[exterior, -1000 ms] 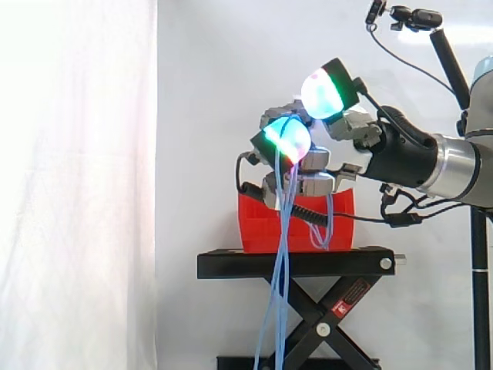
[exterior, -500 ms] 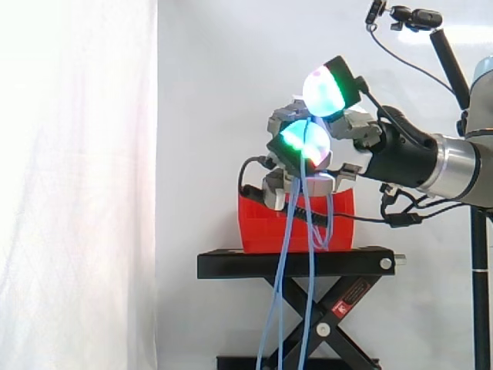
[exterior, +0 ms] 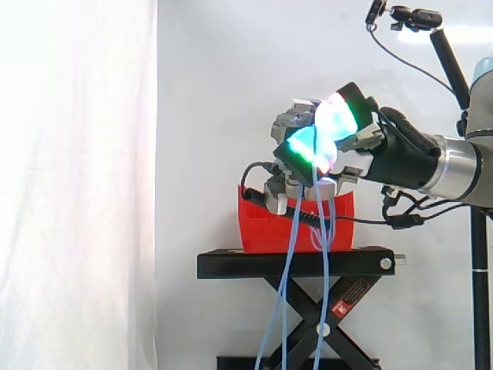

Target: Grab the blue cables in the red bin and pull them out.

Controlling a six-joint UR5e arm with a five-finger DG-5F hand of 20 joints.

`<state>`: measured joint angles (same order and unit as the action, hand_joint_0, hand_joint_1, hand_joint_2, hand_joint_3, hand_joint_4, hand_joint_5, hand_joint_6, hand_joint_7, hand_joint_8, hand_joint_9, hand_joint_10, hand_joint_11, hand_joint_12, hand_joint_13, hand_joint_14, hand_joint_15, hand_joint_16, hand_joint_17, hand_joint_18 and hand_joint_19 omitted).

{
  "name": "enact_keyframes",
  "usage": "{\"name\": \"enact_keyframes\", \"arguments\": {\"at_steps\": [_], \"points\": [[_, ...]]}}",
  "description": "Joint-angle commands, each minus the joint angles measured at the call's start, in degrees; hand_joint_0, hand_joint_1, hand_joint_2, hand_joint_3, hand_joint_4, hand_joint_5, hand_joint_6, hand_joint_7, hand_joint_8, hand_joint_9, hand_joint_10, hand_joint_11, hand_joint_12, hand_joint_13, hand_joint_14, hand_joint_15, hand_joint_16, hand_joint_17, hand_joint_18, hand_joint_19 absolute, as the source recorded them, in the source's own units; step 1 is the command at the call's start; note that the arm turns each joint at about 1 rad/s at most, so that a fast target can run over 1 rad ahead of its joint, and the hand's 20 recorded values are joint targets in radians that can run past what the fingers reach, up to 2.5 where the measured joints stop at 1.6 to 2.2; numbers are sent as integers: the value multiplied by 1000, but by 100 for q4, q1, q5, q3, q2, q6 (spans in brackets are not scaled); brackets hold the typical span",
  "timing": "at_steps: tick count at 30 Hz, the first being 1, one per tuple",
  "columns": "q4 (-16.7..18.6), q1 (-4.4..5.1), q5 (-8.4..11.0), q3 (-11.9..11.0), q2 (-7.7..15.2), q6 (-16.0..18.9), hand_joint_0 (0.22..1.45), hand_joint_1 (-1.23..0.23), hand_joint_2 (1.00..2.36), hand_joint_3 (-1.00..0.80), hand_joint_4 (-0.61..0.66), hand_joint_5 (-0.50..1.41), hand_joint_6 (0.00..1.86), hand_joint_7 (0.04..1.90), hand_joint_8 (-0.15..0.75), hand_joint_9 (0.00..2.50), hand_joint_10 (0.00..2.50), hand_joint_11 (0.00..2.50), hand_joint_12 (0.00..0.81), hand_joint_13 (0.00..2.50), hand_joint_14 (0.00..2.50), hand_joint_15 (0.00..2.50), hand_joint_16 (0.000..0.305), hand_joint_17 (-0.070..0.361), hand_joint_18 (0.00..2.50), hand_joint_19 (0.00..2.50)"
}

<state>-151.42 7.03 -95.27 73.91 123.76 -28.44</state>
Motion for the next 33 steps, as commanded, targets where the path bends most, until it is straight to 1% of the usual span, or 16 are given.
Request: {"name": "enact_keyframes", "arguments": {"at_steps": [1,4,6,7,10,11,14,15,16,17,20,21,22,25,30,33], "points": [[-19,0,0,1,-1,27,846,-849,1000,-1000,37,937,306,840,167,1195,304,1748,285,1308,15,1500,43,96,836,802],[-45,0,0,1,-1,71,862,-848,1000,-1000,28,915,384,810,157,1197,306,1754,286,1309,15,1501,42,95,837,803],[-81,0,0,1,-1,98,892,-837,1000,-1000,16,886,479,762,159,1195,312,1748,281,1308,16,1492,42,94,837,804],[-98,0,9,1,-1,124,898,-835,1000,-1000,6,883,486,768,152,1193,317,1758,277,1309,15,1495,42,94,838,804],[-221,9,61,-8,-1,282,910,-826,1000,-1000,-11,875,522,742,156,1189,322,1747,278,1309,15,1498,42,94,838,803],[-318,26,105,-8,-1,423,911,-825,1000,-1000,-9,871,530,744,160,1183,324,1754,283,1309,15,1491,42,95,839,794],[-362,44,149,-8,-1,546,919,-823,1000,-1000,-11,858,571,721,161,1176,338,1737,278,1310,15,1491,42,94,838,794],[-397,53,228,-8,-1,757,920,-823,1000,-1000,-11,855,580,718,152,1174,339,1748,281,1311,15,1493,42,94,838,801],[-423,62,369,1,-1,1117,921,-822,1000,-1000,-10,853,588,710,155,1172,342,1761,278,1311,14,1492,42,94,837,793],[-441,79,457,1,-1,1328,921,-822,1000,-1000,-10,851,596,705,155,1171,338,1748,279,1310,15,1492,42,94,838,794],[-546,114,650,1,-1,1785,923,-821,1000,-1000,-9,843,616,689,162,1172,340,1742,283,1310,15,1492,42,94,836,803],[-573,114,677,-8,-1,1873,923,-821,1000,-1000,-14,843,616,690,154,1168,341,1755,280,1311,14,1492,42,94,837,795],[-670,132,765,1,-1,2058,924,-821,1000,-1000,-13,842,616,697,156,1170,340,1744,283,1311,15,1492,42,94,837,796],[-837,158,835,1,-1,2216,924,-820,1000,-1000,-10,836,624,690,155,1167,344,1749,282,1311,14,1487,42,94,837,792],[-863,167,826,1,8,2198,921,-819,1000,-1000,-10,818,639,670,164,1159,359,1743,280,1311,15,1486,42,95,835,795],[-845,167,800,1,8,2128,907,-851,1000,-1000,-3,784,676,652,159,1142,379,1736,281,1308,14,1491,42,95,833,807]]}}
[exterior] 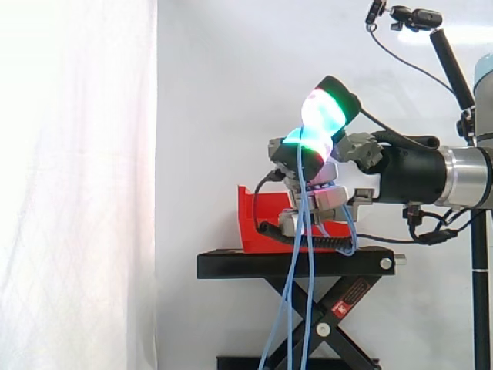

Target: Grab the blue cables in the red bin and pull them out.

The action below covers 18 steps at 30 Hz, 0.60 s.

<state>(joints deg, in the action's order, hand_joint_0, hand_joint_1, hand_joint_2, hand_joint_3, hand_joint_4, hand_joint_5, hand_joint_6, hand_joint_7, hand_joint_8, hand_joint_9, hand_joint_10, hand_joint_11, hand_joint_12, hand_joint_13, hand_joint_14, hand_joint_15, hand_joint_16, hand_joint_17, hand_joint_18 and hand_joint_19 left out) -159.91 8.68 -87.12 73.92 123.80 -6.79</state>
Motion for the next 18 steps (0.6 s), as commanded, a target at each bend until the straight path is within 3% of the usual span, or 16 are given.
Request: {"name": "enact_keyframes", "arguments": {"at_steps": [1,4,6,18], "points": [[4,3,-16,0,4,-64,900,-858,1000,-1000,5,780,681,650,160,1139,383,1732,280,1307,14,1492,42,95,832,805],[13,3,-24,0,4,-327,865,-866,1000,-1000,30,745,697,626,171,1117,413,1710,283,1296,14,1486,43,96,828,807],[13,-6,-60,0,4,-451,844,-862,1000,-1000,32,747,589,653,171,1106,414,1717,291,1297,13,1481,43,98,825,808],[4,-15,-103,0,4,-538,769,-811,1000,-1000,80,748,341,707,193,1062,473,1682,299,1279,11,1486,46,104,812,808]]}}
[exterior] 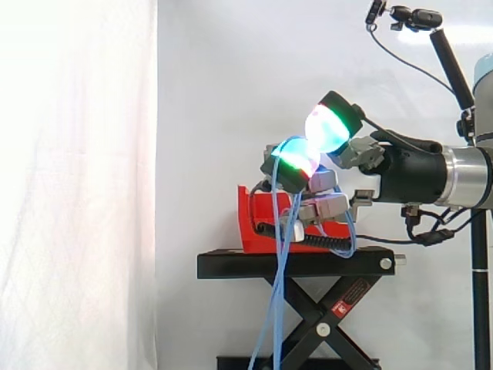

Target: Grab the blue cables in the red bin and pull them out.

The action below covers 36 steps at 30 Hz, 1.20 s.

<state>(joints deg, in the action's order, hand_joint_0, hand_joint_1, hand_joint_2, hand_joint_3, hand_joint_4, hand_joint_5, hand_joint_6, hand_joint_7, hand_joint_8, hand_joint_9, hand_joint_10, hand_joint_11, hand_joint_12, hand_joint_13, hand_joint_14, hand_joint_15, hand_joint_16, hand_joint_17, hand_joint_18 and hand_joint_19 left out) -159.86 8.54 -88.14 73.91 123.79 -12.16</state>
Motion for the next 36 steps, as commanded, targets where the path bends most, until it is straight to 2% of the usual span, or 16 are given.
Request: {"name": "enact_keyframes", "arguments": {"at_steps": [1,4,9,15,24,30,33,36], "points": [[-1,-1,-2,0,-4,-10,767,-810,1000,-1000,81,747,341,711,198,1062,474,1660,304,1277,11,1485,46,104,811,809],[-10,-1,-2,0,5,-10,766,-810,1000,-1000,78,746,338,711,193,1061,476,1662,308,1269,10,1486,46,105,811,807],[-10,-1,-2,0,5,-1,788,-823,1000,-1000,65,740,501,677,190,1064,453,1667,300,1269,11,1473,45,102,803,812],[7,-10,-10,0,-4,-63,905,-876,1000,-1000,-3,641,961,546,167,1076,435,1679,283,1270,12,1474,43,96,801,810],[7,-19,-10,0,-4,-115,940,-862,1000,-1000,-32,572,1127,478,174,1061,491,1664,279,1282,13,1473,43,97,818,800],[7,-27,7,-9,-4,-45,948,-858,1000,-1000,-35,557,1152,463,171,1057,498,1650,284,1285,13,1477,43,96,822,800],[174,-36,25,-17,-4,-45,951,-856,1000,-1000,-36,556,1157,451,167,1052,502,1661,283,1284,13,1483,43,96,822,799],[798,-71,42,-9,5,-168,952,-856,1000,-1000,-34,553,1160,454,166,1051,503,1644,279,1285,13,1481,43,96,821,796]]}}
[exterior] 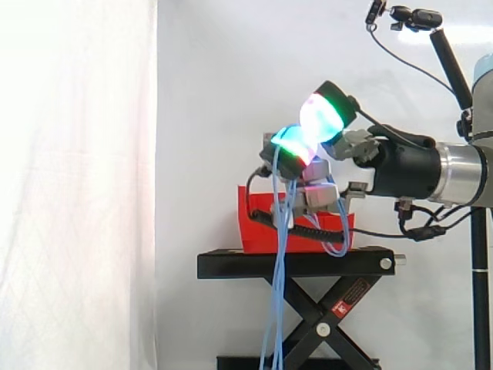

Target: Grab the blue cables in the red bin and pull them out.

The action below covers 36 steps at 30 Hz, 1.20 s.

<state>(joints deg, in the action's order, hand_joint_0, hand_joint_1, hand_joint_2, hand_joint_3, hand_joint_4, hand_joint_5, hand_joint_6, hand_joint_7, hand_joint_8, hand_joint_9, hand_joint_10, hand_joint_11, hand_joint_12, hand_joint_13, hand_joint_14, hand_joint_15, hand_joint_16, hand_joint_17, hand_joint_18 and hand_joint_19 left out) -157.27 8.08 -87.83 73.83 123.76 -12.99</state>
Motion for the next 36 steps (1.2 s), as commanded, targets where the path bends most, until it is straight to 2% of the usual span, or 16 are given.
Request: {"name": "enact_keyframes", "arguments": {"at_steps": [1,2,5,9,11,13,18,20,23,29,36], "points": [[820,-52,-6,0,-1,-208,952,-855,1000,-1000,-35,553,1160,455,166,1048,503,1654,278,1284,13,1490,43,96,822,797],[1207,-87,-14,0,-1,-490,953,-855,1000,-1000,-33,551,1161,456,174,1050,504,1638,277,1284,13,1482,43,96,822,798],[1629,-123,-85,0,-1,-868,955,-854,1000,-1000,-40,551,1161,455,166,1049,503,1642,279,1287,13,1481,43,96,823,798],[1849,-149,-313,0,7,-1439,957,-854,1000,-1000,-40,550,1163,451,168,1050,507,1642,277,1285,14,1486,43,96,823,796],[2086,-167,-489,0,-1,-1869,957,-855,1000,-1000,-39,550,1163,451,168,1048,506,1654,285,1287,13,1479,43,96,822,797],[2262,-184,-568,-9,-1,-2133,957,-854,1000,-1000,-39,550,1163,451,171,1046,506,1644,285,1286,13,1488,43,96,823,797],[2490,-210,-691,0,7,-2502,958,-855,1000,-1000,-40,550,1165,443,169,1044,507,1632,277,1285,13,1484,43,96,823,797],[2666,-219,-823,0,7,-2766,958,-855,1000,-1000,-44,550,1162,453,166,1043,509,1643,284,1285,14,1480,43,96,823,794],[2745,-237,-876,0,-1,-2907,958,-856,1000,-1000,-40,551,1162,448,167,1042,510,1644,276,1283,14,1486,43,96,824,798],[2684,-254,-841,0,7,-2880,958,-856,1000,-1000,-47,553,1161,448,166,1040,506,1647,278,1283,13,1482,43,96,823,797],[2429,-246,-770,0,-1,-2590,959,-854,1000,-1000,-46,552,1161,447,172,1040,505,1639,284,1282,13,1480,43,96,823,790]]}}
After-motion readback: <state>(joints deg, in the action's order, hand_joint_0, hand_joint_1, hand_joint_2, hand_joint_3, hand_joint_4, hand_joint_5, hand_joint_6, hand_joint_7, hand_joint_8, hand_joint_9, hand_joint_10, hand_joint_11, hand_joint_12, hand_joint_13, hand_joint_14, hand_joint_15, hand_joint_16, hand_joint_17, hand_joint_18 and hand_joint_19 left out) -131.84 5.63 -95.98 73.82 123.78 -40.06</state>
